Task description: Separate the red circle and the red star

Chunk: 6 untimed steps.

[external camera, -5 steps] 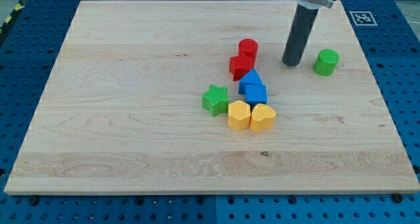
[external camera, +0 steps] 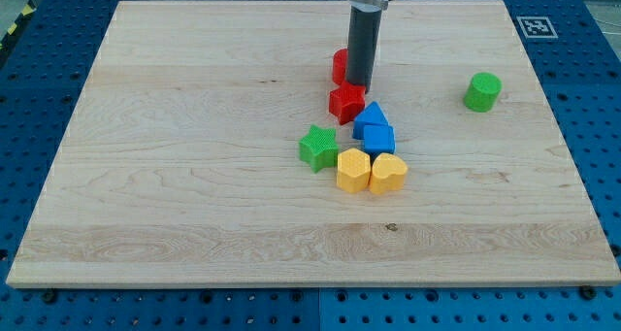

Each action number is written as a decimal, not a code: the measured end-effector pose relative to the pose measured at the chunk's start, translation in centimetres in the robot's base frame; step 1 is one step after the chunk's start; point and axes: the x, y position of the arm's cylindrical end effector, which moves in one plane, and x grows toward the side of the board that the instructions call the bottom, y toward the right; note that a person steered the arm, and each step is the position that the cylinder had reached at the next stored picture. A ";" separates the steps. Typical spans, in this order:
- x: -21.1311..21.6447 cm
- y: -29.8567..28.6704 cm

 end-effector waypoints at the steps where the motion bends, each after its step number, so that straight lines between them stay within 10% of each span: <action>1: -1.0 4.7; 3: -4.6 2.0; 6: 0.9 -2.3</action>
